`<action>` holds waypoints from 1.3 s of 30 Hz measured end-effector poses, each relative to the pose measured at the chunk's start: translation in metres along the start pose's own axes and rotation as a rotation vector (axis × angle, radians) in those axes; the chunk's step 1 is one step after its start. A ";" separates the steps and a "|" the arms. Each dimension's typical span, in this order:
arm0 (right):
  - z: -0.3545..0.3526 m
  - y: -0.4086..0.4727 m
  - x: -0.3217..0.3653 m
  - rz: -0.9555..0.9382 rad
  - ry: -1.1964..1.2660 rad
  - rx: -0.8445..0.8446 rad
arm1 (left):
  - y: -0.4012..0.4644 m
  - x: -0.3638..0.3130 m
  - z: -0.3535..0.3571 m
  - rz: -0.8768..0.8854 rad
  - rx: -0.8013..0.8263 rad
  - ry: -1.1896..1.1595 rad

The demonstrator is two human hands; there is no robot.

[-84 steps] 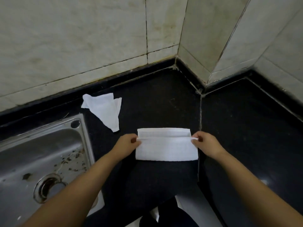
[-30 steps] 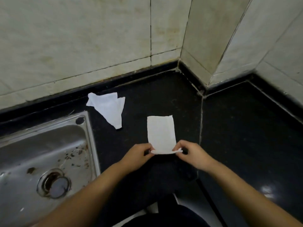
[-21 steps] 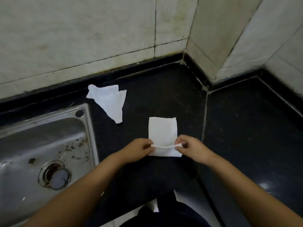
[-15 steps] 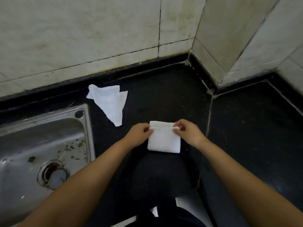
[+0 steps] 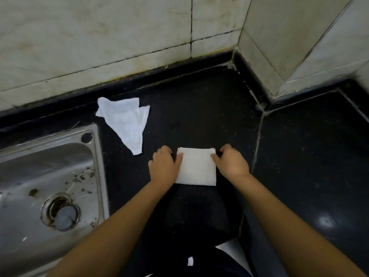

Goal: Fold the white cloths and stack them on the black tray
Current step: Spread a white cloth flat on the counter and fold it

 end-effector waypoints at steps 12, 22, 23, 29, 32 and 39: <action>0.005 -0.023 0.018 0.122 0.327 0.085 | -0.013 -0.020 -0.018 -0.006 0.151 -0.346; -0.030 -0.109 -0.008 0.104 1.330 0.056 | -0.057 -0.041 -0.054 -0.054 0.437 -0.911; -0.028 -0.124 -0.014 0.090 1.368 0.004 | -0.066 -0.042 -0.054 -0.033 0.469 -0.927; -0.001 -0.235 -0.065 0.124 1.487 -0.323 | -0.142 -0.054 -0.039 0.030 0.760 -0.941; 0.012 -0.301 -0.100 0.194 1.509 -0.492 | -0.196 -0.065 -0.021 -0.045 1.074 -0.947; 0.051 -0.475 -0.169 0.358 1.559 -0.889 | -0.352 -0.090 0.019 0.231 1.383 -0.601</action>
Point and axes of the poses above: each hand's wrist, its own y-axis towards the middle knuckle, its own z-axis out of the palm, x = y × z, the point moved 1 cm from there along y, towards the middle knuckle, and after that the axes turned 1 degree about x, right-handed, at the moved point
